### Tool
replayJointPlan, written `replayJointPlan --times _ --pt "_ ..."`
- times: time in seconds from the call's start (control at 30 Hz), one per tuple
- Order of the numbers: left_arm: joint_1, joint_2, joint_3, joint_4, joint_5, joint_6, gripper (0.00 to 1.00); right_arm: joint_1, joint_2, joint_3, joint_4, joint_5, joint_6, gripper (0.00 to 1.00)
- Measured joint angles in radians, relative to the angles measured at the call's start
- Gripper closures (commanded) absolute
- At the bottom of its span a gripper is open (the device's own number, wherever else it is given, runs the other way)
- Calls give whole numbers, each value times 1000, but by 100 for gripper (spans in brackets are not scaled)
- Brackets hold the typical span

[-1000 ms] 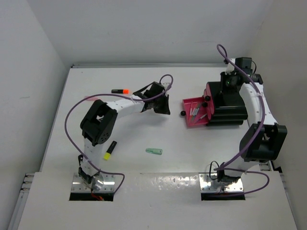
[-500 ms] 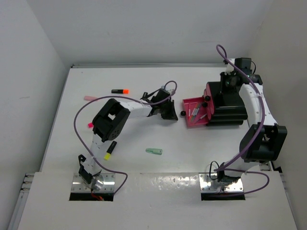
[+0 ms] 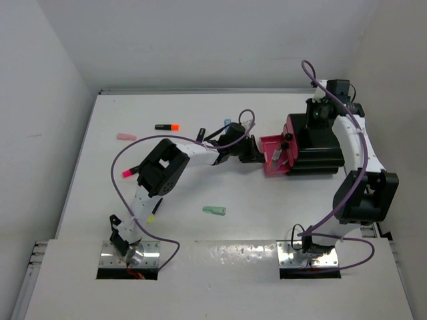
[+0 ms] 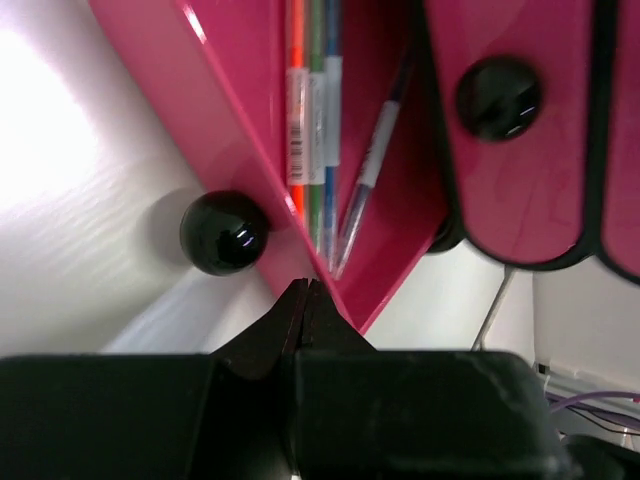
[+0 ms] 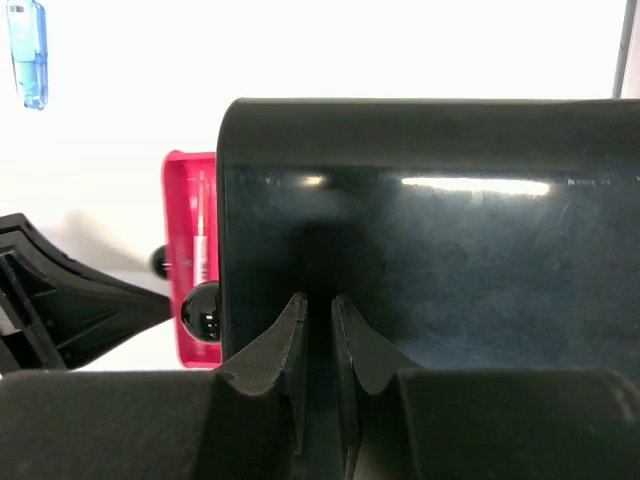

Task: Sort the stationery into containers
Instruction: Close the drawer in the storage box.

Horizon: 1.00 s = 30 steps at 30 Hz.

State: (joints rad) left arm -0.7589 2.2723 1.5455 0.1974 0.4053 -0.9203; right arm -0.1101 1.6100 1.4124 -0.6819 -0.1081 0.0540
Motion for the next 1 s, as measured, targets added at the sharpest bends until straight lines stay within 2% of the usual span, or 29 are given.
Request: replayJointPlan --times 0.6,1.0 --pt "-38 134 176 127 -8 -1 93 -27 10 -19 35 -57 3 88" --pt "-47 226 183 311 24 -100 93 -39 18 -17 44 -77 2 88"
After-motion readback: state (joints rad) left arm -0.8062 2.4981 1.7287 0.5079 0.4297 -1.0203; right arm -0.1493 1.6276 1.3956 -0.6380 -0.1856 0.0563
